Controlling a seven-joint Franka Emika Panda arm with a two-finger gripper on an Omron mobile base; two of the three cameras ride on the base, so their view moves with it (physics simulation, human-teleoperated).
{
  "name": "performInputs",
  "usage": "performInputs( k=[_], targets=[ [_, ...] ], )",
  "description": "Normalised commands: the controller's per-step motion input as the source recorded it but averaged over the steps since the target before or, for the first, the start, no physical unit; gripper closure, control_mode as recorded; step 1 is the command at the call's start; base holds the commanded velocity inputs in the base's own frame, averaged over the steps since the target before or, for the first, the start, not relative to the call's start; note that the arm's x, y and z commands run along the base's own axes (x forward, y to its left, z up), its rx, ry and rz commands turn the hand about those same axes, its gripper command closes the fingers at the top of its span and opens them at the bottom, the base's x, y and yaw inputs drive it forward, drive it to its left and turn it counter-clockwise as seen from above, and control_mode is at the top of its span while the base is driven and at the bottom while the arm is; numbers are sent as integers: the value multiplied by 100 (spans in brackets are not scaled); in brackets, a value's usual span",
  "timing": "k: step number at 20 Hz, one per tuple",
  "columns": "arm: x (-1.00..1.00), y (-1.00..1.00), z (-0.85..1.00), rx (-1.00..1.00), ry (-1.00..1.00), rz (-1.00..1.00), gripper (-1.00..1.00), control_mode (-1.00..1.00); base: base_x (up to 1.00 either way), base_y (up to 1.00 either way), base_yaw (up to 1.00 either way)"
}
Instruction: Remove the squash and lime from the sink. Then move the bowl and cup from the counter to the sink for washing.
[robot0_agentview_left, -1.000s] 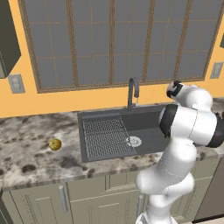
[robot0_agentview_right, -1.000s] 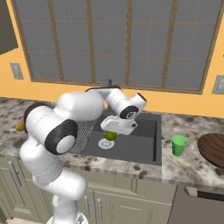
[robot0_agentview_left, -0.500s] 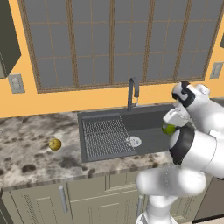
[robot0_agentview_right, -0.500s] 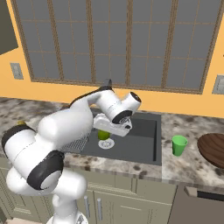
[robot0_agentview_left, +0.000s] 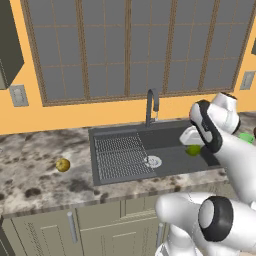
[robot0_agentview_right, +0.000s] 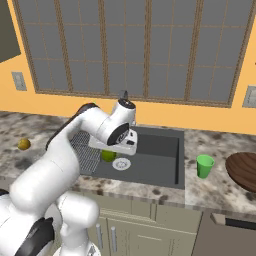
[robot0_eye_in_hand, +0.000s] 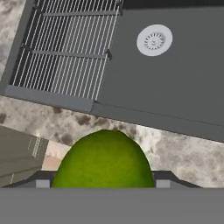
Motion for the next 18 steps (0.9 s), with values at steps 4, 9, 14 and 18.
performInputs(
  k=[4, 9, 14, 18],
  targets=[
    [-39, 37, 28, -13, -6, -13, 100, -100, 0, 0, 0],
    [-32, 47, 23, -6, -7, -7, 100, -100, 0, 0, 0],
    [-22, 55, 19, -5, -3, -1, 100, -100, 0, 0, 0],
    [-15, 64, 12, -6, 0, 0, 100, -100, 0, 0, 0]
  ],
)
